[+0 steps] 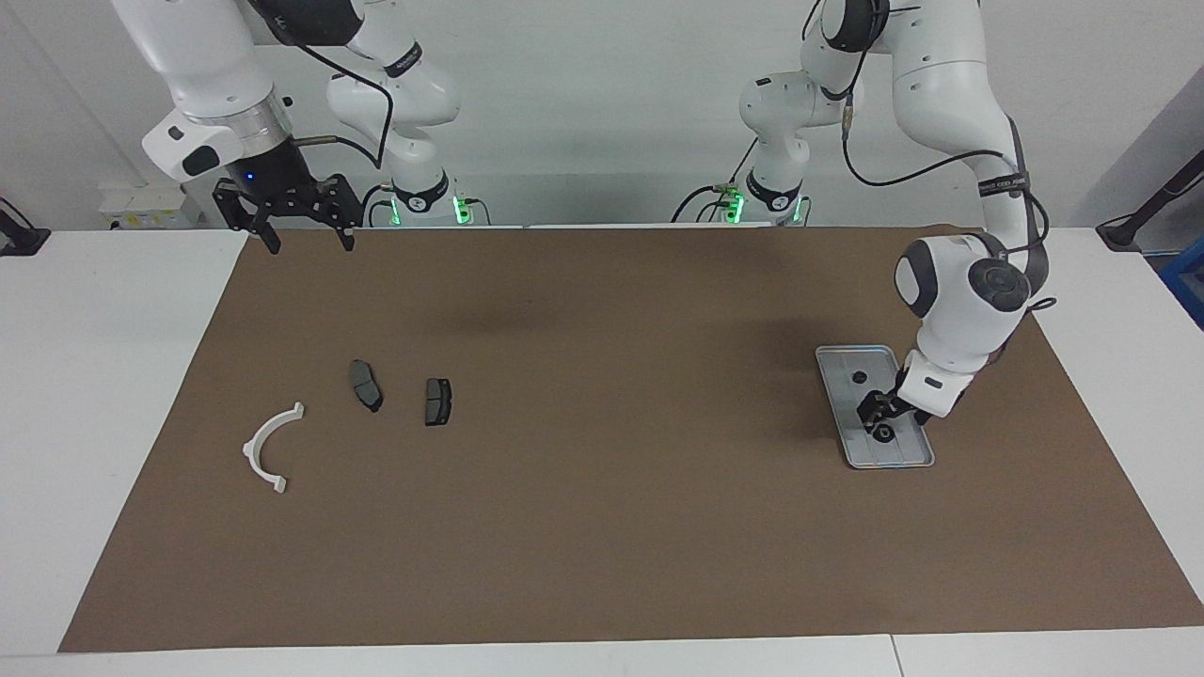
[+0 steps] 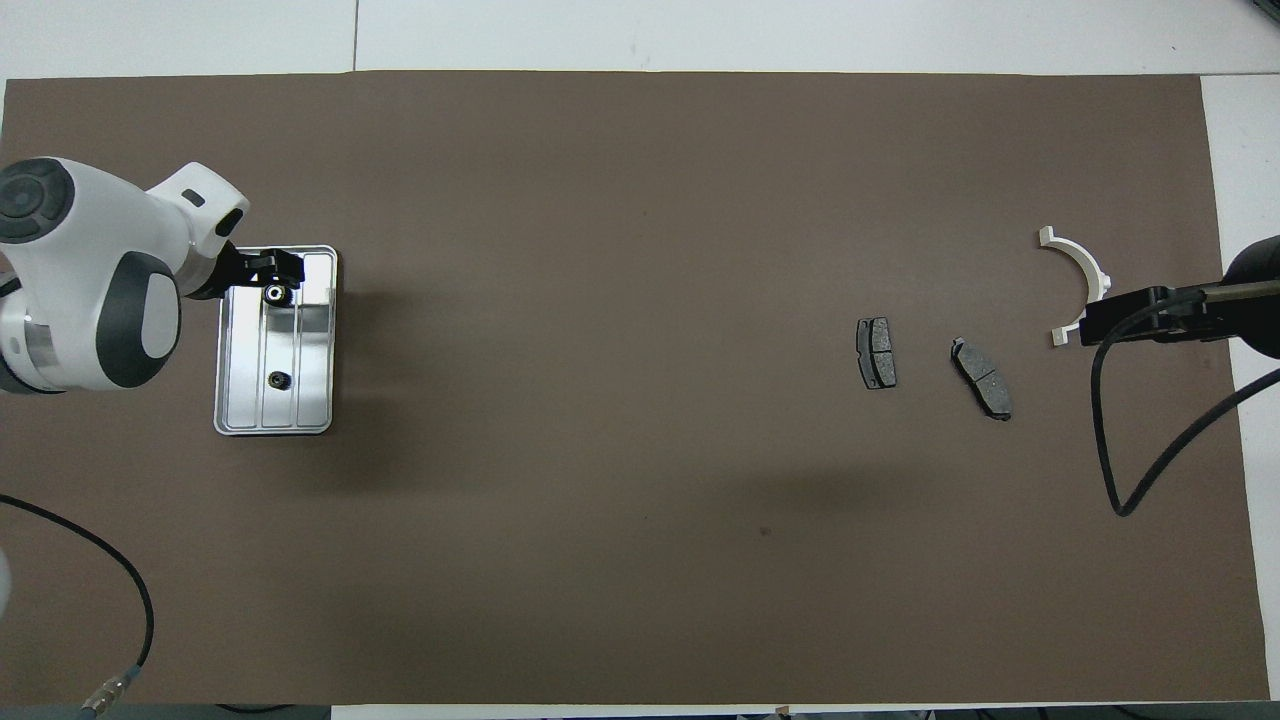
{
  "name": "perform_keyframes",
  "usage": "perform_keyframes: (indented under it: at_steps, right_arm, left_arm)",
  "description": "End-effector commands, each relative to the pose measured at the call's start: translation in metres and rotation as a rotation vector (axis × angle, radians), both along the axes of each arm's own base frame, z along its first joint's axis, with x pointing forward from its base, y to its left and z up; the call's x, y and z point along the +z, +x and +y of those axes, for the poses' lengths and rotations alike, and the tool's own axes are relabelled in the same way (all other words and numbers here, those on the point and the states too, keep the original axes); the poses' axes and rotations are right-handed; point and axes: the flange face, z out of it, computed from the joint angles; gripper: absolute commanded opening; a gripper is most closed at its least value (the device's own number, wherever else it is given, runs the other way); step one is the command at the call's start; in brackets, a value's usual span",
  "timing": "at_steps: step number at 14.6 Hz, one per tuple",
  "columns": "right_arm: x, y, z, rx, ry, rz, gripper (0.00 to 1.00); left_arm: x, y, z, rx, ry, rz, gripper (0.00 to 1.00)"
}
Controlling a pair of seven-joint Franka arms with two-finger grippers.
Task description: Pick bearing gear from pile to tray
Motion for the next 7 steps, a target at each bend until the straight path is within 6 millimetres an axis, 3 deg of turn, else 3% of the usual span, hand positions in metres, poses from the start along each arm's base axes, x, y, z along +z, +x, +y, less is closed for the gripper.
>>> perform_keyframes:
  at_steps: [1,3,5,7]
  right_arm:
    - [0.001,0.003,-0.003,0.005,-0.012,-0.01,1.0]
    - [0.0,0.002,-0.003,0.005,-0.012,-0.007,1.0]
    - [0.001,0.002,-0.003,0.007,-0.012,-0.009,1.0]
    - [0.001,0.002,-0.003,0.007,-0.012,-0.009,1.0]
  left_arm:
    - [0.087,-0.027,0.002,0.025,-0.031,0.012,1.0]
    - [0.128,-0.041,0.011,0.045,-0.028,0.053,1.0]
    - [0.168,-0.054,0.008,0.074,-0.089,0.09,1.0]
    - [0.197,-0.071,0.019,0.098,-0.098,0.106,1.0]
